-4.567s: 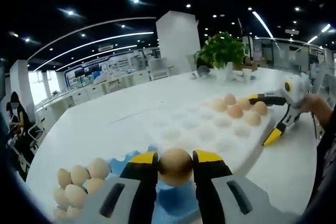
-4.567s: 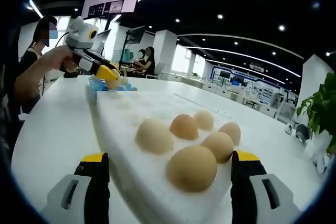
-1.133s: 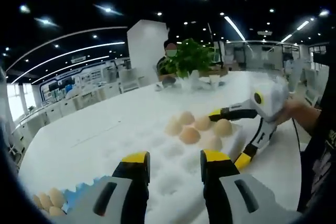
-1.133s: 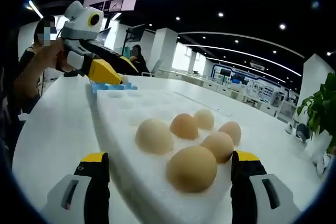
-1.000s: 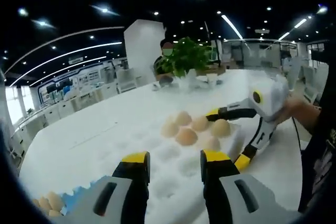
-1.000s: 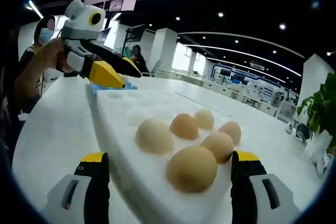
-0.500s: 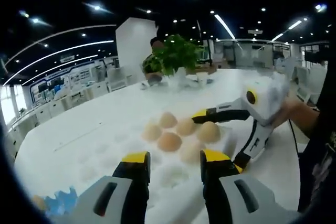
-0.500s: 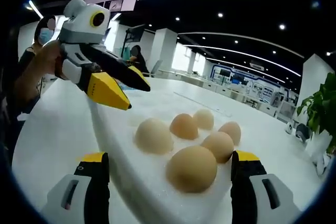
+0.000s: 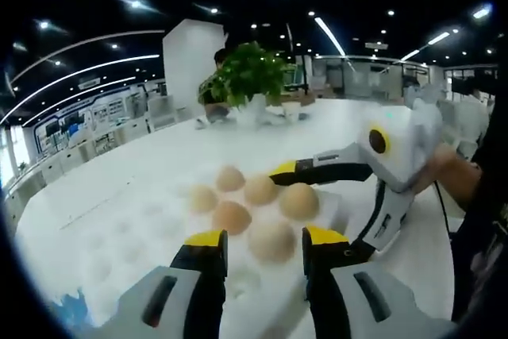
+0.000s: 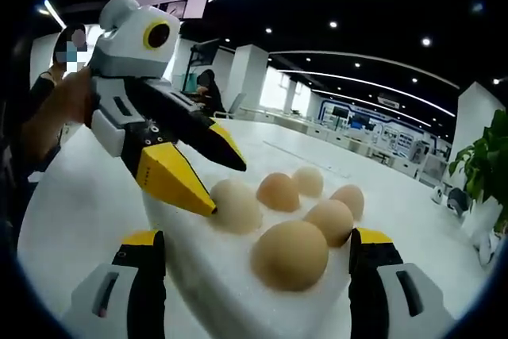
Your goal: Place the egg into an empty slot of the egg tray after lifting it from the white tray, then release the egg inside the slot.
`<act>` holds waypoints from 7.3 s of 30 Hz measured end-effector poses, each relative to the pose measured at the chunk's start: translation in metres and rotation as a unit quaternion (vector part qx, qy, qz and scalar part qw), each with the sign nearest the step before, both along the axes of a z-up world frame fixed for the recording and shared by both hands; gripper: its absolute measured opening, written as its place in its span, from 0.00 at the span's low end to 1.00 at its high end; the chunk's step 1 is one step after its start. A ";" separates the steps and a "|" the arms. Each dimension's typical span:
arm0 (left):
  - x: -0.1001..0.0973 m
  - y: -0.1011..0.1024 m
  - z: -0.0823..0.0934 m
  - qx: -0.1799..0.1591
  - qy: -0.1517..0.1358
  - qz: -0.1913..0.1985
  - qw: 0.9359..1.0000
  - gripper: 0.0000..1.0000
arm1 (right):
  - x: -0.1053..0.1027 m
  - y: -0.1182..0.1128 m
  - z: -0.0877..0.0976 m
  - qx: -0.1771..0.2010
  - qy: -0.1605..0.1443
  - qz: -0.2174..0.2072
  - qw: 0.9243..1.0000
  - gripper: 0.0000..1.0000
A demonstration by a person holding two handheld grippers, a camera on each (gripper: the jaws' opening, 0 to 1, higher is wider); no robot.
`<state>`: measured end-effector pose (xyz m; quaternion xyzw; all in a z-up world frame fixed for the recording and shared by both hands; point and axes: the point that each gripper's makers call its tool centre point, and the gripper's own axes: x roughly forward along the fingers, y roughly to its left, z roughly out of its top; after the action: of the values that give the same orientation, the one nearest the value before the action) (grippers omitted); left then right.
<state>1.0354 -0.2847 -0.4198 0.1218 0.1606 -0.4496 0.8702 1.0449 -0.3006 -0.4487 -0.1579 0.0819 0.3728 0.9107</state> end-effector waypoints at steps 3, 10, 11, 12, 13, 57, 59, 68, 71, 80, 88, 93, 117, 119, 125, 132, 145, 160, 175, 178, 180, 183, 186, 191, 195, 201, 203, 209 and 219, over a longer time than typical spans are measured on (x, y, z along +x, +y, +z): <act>-0.001 -0.002 -0.008 0.007 0.009 -0.001 1.000 0.38 | 0.000 0.000 0.000 0.001 -0.001 0.001 1.000 1.00; 0.000 -0.004 -0.007 -0.018 0.029 0.006 0.999 0.38 | -0.002 0.000 0.001 0.002 -0.002 0.004 1.000 1.00; 0.000 -0.004 -0.007 -0.019 0.029 0.007 0.999 0.38 | -0.002 0.000 0.001 0.002 -0.002 0.004 1.000 1.00; 0.000 -0.005 -0.007 -0.020 0.029 0.008 0.999 0.37 | -0.003 0.000 0.001 0.001 -0.002 0.005 1.000 1.00; 0.000 -0.005 -0.007 -0.021 0.029 0.009 0.999 0.37 | -0.003 0.001 0.001 0.001 -0.002 0.005 1.000 1.00; 0.002 -0.010 -0.002 -0.041 0.034 0.017 0.998 0.26 | -0.002 0.000 0.000 -0.005 0.006 0.005 1.000 1.00; 0.003 -0.009 0.002 -0.046 0.032 0.018 0.998 0.26 | -0.002 0.000 0.000 -0.006 0.007 0.004 1.000 1.00; 0.001 -0.006 0.008 -0.052 0.027 0.020 0.998 0.26 | -0.001 0.000 0.000 -0.006 0.009 0.004 1.000 1.00; 0.000 -0.006 0.009 -0.052 0.027 0.019 0.998 0.26 | -0.001 0.000 0.006 0.029 0.028 0.004 0.999 1.00; 0.001 -0.002 0.012 -0.055 0.025 0.021 0.998 0.26 | -0.001 0.000 0.008 0.043 0.033 0.007 0.999 1.00; -0.005 0.001 0.018 -0.055 0.019 0.025 0.998 0.26 | -0.002 0.001 0.013 0.069 0.051 0.005 0.996 1.00; -0.007 0.001 0.019 -0.054 0.017 0.025 0.998 0.26 | -0.002 0.001 0.013 0.067 0.055 0.005 0.996 1.00; 0.001 0.037 0.027 -0.056 0.005 0.050 0.997 0.26 | -0.003 0.002 0.013 0.062 0.067 0.005 0.996 1.00; 0.002 0.040 0.029 -0.056 0.004 0.053 0.997 0.26 | -0.003 0.002 0.013 0.061 0.069 0.004 0.996 1.00; 0.001 0.048 0.031 -0.054 -0.001 0.059 0.997 0.26 | -0.002 0.002 0.014 0.064 0.075 0.004 0.995 1.00; 0.000 0.057 0.024 -0.052 0.006 0.066 0.996 0.26 | -0.002 0.001 0.015 0.069 0.081 0.004 0.994 1.00; -0.001 0.083 0.032 -0.054 -0.006 0.091 0.994 0.26 | -0.004 0.003 0.014 0.058 0.080 0.006 0.995 1.00; 0.003 0.119 0.029 -0.055 -0.007 0.134 0.989 0.25 | -0.004 0.003 0.013 0.053 0.077 0.008 0.996 1.00; 0.010 0.149 0.032 -0.060 -0.010 0.168 0.984 0.25 | -0.004 0.004 0.013 0.052 0.075 0.010 0.996 1.00; 0.010 0.153 0.033 -0.059 -0.013 0.173 0.983 0.25 | -0.004 0.004 0.013 0.053 0.076 0.010 0.996 1.00; 0.010 0.157 0.034 -0.057 -0.014 0.177 0.983 0.25 | -0.004 0.004 0.013 0.053 0.076 0.010 0.996 1.00; 0.009 0.162 0.035 -0.056 -0.016 0.182 0.982 0.25 | -0.005 0.004 0.013 0.051 0.077 0.011 0.996 1.00; 0.009 0.171 0.035 -0.053 -0.019 0.192 0.980 0.24 | -0.005 0.004 0.013 0.055 0.079 0.011 0.995 1.00; 0.009 0.183 0.034 -0.050 -0.020 0.207 0.977 0.24 | -0.005 0.005 0.013 0.055 0.078 0.012 0.995 1.00; 0.008 0.193 0.032 -0.053 -0.019 0.219 0.974 0.24 | -0.004 0.005 0.013 0.053 0.078 0.013 0.995 1.00; 0.009 0.211 0.031 -0.050 -0.016 0.232 0.971 0.24 | -0.004 0.005 0.012 0.050 0.078 0.013 0.996 1.00; 0.008 0.215 0.030 -0.049 -0.015 0.235 0.971 0.23 | -0.004 0.005 0.012 0.049 0.077 0.013 0.996 1.00; 0.005 0.227 0.032 -0.066 -0.015 0.243 0.968 0.23 | -0.003 0.005 0.012 0.049 0.076 0.013 0.996 1.00; 0.006 0.239 0.033 -0.074 -0.021 0.252 0.965 0.21 | -0.003 0.004 0.010 0.047 0.073 0.016 0.996 1.00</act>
<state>1.0411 -0.0460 -0.3871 0.0216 0.1340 -0.2237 0.9651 1.0420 -0.2964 -0.4384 -0.0881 0.1281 0.4010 0.9028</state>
